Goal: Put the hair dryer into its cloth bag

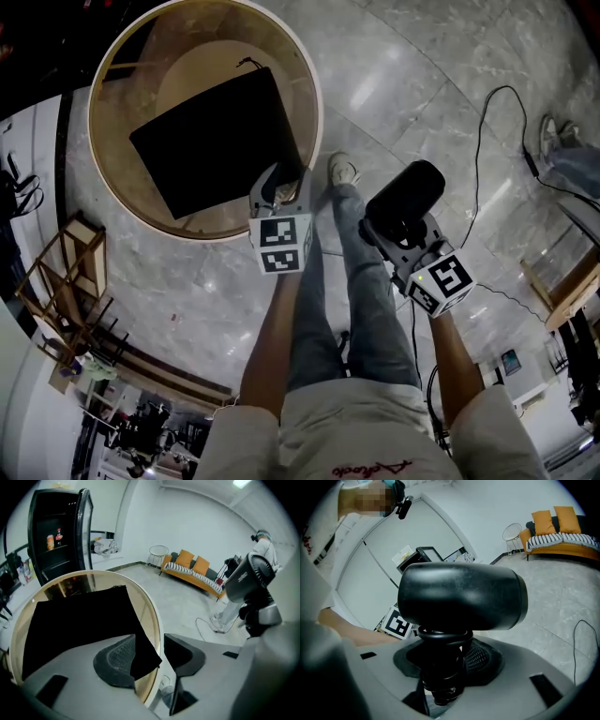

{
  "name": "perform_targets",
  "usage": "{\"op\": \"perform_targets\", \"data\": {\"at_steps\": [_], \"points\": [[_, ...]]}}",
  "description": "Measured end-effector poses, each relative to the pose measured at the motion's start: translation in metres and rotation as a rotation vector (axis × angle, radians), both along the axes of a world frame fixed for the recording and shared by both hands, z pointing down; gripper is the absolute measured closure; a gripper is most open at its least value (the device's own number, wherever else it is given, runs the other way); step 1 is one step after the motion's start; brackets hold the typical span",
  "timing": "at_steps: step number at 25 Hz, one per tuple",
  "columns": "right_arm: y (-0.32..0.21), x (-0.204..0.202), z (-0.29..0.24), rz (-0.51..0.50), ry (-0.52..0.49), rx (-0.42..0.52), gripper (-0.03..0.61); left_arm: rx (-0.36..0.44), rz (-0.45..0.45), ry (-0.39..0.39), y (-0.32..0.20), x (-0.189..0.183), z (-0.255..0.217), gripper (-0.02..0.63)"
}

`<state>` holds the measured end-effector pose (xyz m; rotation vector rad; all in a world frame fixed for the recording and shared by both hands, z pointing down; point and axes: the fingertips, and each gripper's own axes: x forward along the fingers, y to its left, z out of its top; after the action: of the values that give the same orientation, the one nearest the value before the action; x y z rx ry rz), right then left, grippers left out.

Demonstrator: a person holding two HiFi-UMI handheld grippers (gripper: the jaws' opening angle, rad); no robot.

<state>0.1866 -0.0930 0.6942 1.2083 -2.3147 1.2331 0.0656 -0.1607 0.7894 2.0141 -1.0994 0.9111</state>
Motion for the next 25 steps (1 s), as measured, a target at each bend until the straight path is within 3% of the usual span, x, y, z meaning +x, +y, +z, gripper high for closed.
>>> {"op": "perform_targets", "data": {"at_steps": [9, 16, 20, 25], "points": [[0.0, 0.023, 0.009, 0.021, -0.004, -0.011, 0.38, -0.06, 0.001, -0.228, -0.019, -0.002, 0.035, 0.43], [0.002, 0.028, 0.012, 0.024, 0.001, -0.021, 0.38, -0.052, -0.025, -0.211, -0.027, -0.003, 0.032, 0.438], [0.0, 0.026, 0.011, 0.018, -0.002, -0.02, 0.38, -0.061, -0.066, -0.164, -0.029, -0.005, 0.029, 0.541], [-0.005, 0.023, 0.012, 0.009, 0.007, -0.024, 0.38, -0.058, -0.097, -0.114, -0.033, -0.012, 0.025, 0.569]]}}
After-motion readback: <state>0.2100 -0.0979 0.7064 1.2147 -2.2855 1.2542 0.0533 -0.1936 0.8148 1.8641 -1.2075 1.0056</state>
